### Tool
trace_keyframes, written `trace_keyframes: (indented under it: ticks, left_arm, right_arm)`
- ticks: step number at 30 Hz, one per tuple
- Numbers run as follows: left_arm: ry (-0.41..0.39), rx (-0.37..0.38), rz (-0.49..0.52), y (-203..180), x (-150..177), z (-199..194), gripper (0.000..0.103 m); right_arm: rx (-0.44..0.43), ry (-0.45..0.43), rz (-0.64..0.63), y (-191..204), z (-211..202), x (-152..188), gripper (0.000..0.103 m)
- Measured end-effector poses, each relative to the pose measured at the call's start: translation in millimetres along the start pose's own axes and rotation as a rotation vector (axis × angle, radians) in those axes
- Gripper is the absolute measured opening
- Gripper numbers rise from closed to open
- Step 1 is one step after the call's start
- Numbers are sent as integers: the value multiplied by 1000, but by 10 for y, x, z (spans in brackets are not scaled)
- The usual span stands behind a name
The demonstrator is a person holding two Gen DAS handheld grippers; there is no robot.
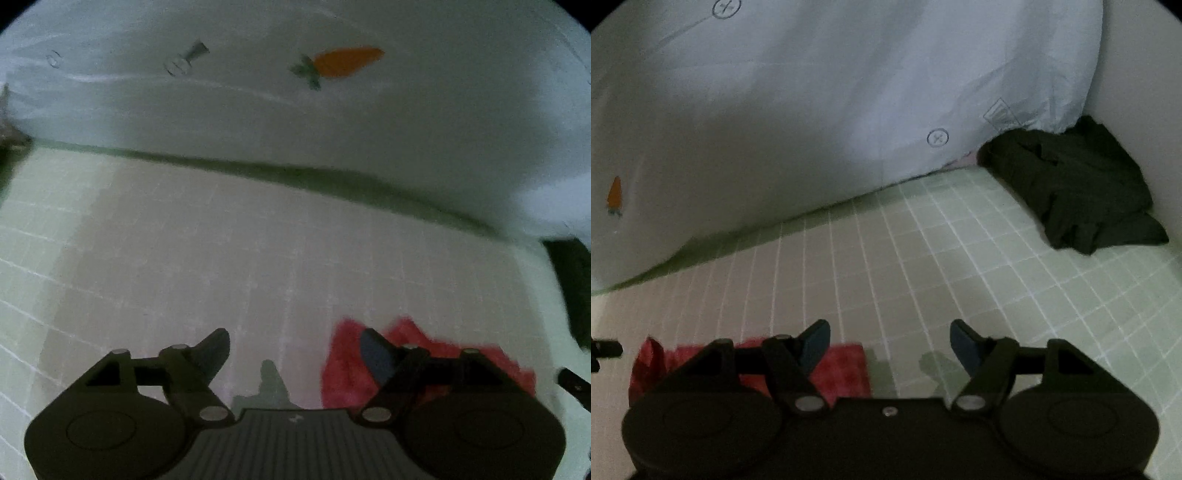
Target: Fold clothes
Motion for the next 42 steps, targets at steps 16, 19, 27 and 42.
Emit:
trace_keyframes:
  ticks: [16,19,27,42]
  left_arm:
    - [-49,157,52,-333,59,89,60]
    - [-28,187,47,-355,25,210,41]
    - [-63,183,-51,-119,-2,191,3]
    - [-7,194,-28,-116,232,58,81]
  right_arm:
    - [-94,76,-41,90,57,403,68]
    - [-123,65,-36,92,130,307,54]
    - [-191,47,-2,92,230,226,0]
    - [-155,64,-28,134,111,367,79]
Point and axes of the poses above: each gripper's, at about its wrist camera, not at the fingertips, and z roughly the way its jaws point, y to its left, x to its underside, the point moved 3 cm from there along z, roughly the way its jaws point, and after that the axes turned 3 degrees about -y, right-handed, at the moved point
